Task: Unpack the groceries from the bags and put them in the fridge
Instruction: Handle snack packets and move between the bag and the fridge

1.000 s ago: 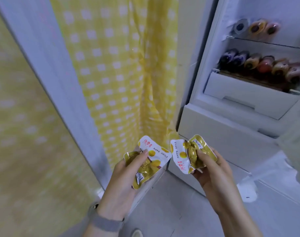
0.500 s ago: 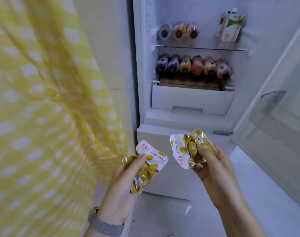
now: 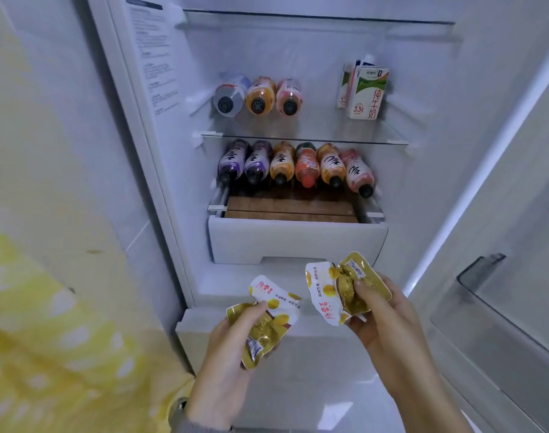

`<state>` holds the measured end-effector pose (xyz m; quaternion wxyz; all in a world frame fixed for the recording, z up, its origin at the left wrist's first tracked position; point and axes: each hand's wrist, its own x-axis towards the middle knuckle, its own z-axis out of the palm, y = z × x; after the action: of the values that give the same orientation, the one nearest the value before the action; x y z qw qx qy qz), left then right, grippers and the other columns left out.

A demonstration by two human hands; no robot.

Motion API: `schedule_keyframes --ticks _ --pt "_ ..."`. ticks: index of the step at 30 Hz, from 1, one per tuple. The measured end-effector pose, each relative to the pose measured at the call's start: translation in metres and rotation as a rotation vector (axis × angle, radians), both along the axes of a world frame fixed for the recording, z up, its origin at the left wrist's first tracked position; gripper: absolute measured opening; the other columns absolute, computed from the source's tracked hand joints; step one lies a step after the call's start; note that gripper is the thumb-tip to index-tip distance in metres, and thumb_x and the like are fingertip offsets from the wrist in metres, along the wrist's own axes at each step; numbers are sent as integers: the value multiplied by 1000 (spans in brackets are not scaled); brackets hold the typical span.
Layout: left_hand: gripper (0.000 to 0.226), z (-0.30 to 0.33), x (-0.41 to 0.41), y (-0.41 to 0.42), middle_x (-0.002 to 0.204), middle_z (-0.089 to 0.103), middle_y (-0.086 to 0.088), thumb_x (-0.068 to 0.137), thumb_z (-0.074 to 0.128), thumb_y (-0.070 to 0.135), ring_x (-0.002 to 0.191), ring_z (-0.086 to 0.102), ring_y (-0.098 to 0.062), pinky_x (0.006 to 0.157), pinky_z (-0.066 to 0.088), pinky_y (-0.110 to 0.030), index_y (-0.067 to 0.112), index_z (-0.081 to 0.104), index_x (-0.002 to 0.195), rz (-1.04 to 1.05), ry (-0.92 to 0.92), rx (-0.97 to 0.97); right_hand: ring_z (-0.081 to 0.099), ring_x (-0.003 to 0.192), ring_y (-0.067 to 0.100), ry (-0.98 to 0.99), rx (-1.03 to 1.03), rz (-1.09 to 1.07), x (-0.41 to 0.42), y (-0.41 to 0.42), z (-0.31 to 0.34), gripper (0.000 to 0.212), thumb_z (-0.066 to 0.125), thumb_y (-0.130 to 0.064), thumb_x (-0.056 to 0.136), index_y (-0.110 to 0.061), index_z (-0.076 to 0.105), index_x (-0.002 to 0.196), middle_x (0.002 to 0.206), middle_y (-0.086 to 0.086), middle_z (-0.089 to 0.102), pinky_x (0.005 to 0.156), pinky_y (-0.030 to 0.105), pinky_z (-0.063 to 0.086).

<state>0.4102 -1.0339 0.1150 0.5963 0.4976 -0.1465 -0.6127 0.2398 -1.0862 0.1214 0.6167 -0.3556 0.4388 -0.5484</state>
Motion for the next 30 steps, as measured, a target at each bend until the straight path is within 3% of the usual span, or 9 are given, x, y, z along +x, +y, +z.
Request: schedule_keyframes --ticks 3,6,10,13,17,21,24,27,30 --pt "30 1 -2 -23 97 74 -14 77 63 22 83 72 -22 81 51 -36 3 70 99 -28 -3 -5 67 75 18 6 12 17 1 -20 1 19 52 -9 95 -7 63 110 92 12 71 64 32 57" --pt "27 3 -7 -44 97 74 -14 84 57 24 85 71 -23 80 51 -37 6 71 99 -90 -6 -18 68 74 19 14 28 27 2 -32 2 18 53 -9 94 -6 62 108 88 12 72 60 29 57" --pt "36 10 -20 -65 93 74 -10 92 48 33 85 68 -20 84 51 -38 15 78 85 -203 -15 -18 68 76 20 40 16 -23 5 -32 5 15 55 -12 92 -11 64 105 89 11 73 71 37 56" --pt "40 17 -29 -77 101 73 -9 90 44 45 98 66 -23 82 50 -35 21 77 95 -298 -12 -33 69 75 18 89 -14 -122 10 -28 4 15 58 -18 90 -16 64 104 89 7 73 66 34 56" --pt "49 20 -32 -93 101 73 -11 68 68 46 91 70 -24 67 55 -33 18 67 109 -411 -32 -67 63 63 14 185 -15 -222 21 -32 -4 15 61 -25 87 -21 61 102 83 10 69 49 23 49" --pt "44 17 -34 -104 98 74 -10 68 69 24 91 71 -26 69 57 -35 13 65 110 -378 -78 -94 65 88 16 291 -29 -259 29 -35 -12 47 63 -46 71 -31 57 114 112 6 60 60 24 53" --pt "42 17 -37 -109 101 74 -7 70 63 25 96 71 -24 80 54 -39 14 64 110 -361 -40 -143 65 107 13 183 -6 -251 25 -36 -8 65 76 -53 69 -33 54 127 123 -2 63 83 30 57" --pt "37 26 -42 -110 101 74 -8 72 57 29 97 70 -24 84 52 -41 16 69 105 -405 -18 -210 69 103 18 56 -56 -138 19 -29 3 51 76 -49 62 -31 71 110 110 1 73 83 28 57" --pt "25 30 -49 -109 95 76 -4 67 59 34 95 70 -23 86 49 -42 28 78 82 -415 -50 -219 68 106 18 81 -139 -160 14 -15 16 46 77 -56 65 -38 72 107 111 -1 73 83 26 56"
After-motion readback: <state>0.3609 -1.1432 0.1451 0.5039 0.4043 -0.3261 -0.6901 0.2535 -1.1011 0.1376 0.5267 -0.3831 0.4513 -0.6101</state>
